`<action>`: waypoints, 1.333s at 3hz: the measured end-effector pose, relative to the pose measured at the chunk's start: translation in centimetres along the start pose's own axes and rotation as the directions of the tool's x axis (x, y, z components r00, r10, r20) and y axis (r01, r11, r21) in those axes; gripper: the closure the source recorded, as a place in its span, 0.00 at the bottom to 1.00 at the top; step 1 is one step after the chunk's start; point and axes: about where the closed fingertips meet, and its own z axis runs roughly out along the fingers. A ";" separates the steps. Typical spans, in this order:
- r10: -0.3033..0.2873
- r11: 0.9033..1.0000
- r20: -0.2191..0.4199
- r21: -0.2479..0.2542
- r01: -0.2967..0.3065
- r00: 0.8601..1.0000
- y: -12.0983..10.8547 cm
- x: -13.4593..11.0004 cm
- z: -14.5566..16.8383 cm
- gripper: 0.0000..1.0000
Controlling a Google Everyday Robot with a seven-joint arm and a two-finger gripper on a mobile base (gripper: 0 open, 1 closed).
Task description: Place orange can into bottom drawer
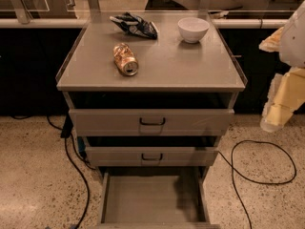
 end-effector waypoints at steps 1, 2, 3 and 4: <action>0.000 1.000 0.000 0.000 0.000 1.000 0.0 0.0 0.0 0.00; 0.001 0.999 0.000 0.032 -0.001 1.000 -0.3 -0.3 0.0 0.00; -0.036 0.998 0.016 0.048 0.035 0.999 -0.8 -2.5 1.7 0.00; -0.084 0.996 0.058 0.031 0.082 0.995 -1.1 -6.4 4.9 0.00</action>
Offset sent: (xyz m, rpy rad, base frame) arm 0.0097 0.0033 -0.0024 -0.0156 -0.0527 -0.0185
